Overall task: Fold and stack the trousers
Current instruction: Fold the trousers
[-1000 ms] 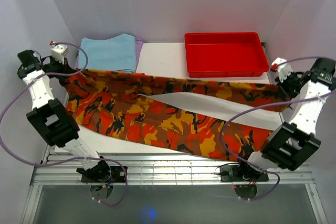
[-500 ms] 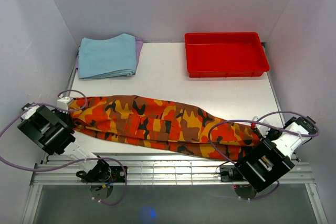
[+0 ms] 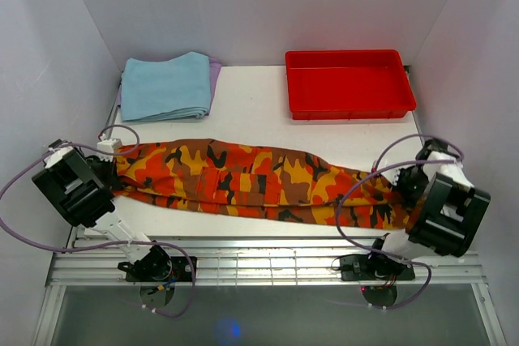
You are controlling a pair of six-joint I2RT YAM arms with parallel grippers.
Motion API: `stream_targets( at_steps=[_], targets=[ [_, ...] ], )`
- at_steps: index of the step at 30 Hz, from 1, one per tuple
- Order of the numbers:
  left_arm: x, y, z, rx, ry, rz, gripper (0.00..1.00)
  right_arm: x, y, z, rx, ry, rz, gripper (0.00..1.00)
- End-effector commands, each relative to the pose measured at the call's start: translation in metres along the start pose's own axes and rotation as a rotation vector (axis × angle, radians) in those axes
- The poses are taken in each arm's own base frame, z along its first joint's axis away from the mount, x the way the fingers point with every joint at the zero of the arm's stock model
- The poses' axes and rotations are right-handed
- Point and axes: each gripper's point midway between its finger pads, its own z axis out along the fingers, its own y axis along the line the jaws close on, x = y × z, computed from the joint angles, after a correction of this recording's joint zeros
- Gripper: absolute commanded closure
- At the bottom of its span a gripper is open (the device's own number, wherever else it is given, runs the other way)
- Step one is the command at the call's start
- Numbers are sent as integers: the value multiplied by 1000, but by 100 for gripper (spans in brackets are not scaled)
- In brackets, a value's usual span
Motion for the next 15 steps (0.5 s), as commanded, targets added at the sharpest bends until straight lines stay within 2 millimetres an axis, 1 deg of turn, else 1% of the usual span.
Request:
stream_targets(
  at_steps=[1, 2, 3, 4, 5, 7, 9, 11, 12, 13, 14, 15],
  targets=[
    [-7, 22, 17, -86, 30, -25, 100, -9, -92, -22, 210, 56, 91, 92],
    [-8, 20, 18, -85, 35, -68, 100, -12, -99, -15, 191, 53, 93, 92],
    [-8, 19, 17, -80, 42, -88, 100, -20, -118, -24, 229, 47, 90, 92],
    [-8, 16, 19, -68, 43, -102, 100, -23, -126, -25, 236, 44, 86, 92],
    [-8, 15, 18, -65, 42, -119, 100, -26, -128, -22, 217, 41, 85, 92],
    [-9, 11, 17, -60, 31, -119, 100, -31, -141, -28, 232, 27, 71, 92],
    [-17, 11, 10, -70, 2, -105, 100, -30, -145, -32, 245, 37, 52, 92],
    [-35, 17, 0, -87, -52, -100, 100, -28, -149, -40, 271, 40, 27, 92],
    [-42, 17, -4, -83, -66, -108, 100, -24, -151, -44, 283, 39, 36, 92],
    [-60, 28, -18, -113, -105, -92, 100, -24, -155, -52, 306, 29, 36, 92],
    [-72, 31, -25, -111, -137, -92, 100, -22, -164, -63, 339, 22, 42, 92],
    [-79, 31, -31, -100, -148, -96, 100, -16, -167, -72, 362, 20, 58, 92]
  ],
)
